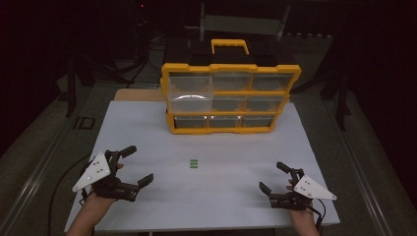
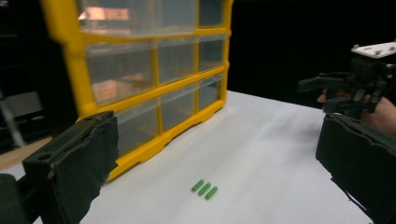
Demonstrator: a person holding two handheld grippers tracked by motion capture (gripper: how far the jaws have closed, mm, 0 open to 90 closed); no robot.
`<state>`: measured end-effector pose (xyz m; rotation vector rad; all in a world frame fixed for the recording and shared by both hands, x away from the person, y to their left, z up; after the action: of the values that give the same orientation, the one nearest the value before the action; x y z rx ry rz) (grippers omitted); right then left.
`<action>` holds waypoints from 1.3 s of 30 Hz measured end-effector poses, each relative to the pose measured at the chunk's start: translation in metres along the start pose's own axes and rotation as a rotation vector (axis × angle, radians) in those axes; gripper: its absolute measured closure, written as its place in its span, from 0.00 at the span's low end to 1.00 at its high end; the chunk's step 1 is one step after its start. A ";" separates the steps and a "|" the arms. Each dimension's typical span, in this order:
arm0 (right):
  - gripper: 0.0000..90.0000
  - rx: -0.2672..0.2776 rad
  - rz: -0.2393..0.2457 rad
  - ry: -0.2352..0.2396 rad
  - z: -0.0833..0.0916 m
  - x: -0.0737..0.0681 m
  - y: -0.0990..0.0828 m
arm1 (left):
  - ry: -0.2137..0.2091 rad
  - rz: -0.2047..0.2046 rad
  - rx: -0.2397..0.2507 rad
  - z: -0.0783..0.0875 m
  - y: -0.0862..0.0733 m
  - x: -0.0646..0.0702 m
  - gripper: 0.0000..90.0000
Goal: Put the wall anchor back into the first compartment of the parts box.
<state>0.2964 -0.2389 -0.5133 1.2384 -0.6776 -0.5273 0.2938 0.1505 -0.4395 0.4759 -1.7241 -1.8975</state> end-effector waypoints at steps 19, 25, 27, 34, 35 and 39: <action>0.10 0.012 -0.011 0.009 -0.001 -0.002 0.003 | -0.197 -0.068 -0.047 -0.051 0.032 0.008 0.00; 0.10 0.018 -0.010 -0.005 -0.001 0.000 0.004 | -0.211 -0.088 -0.068 -0.068 0.035 0.001 0.00; 0.10 0.025 -0.010 -0.009 -0.001 0.001 0.004 | -0.213 -0.089 -0.072 -0.072 0.035 -0.002 0.00; 0.10 0.022 -0.011 0.002 -0.002 0.000 0.004 | -0.228 -0.091 -0.084 -0.084 0.033 -0.012 0.00; 0.10 0.022 -0.013 0.005 -0.002 -0.001 0.004 | -0.225 -0.098 -0.088 -0.087 0.032 -0.013 0.00; 0.10 0.019 -0.011 0.008 -0.003 -0.001 0.003 | -0.239 -0.101 -0.115 -0.098 0.025 -0.016 0.00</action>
<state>0.2977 -0.2355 -0.5109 1.2622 -0.6711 -0.5257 0.3670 0.0803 -0.4281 0.3079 -1.7534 -2.1874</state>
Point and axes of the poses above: each handheld gripper's, and its own axes: z roughly backward along the jaws, y roughly out of its top, x roughly to its right, the point moved 9 cm from there along -z, roughly forward along the jaws, and after that the axes turned 5 degrees about z, right-handed, at the moved point
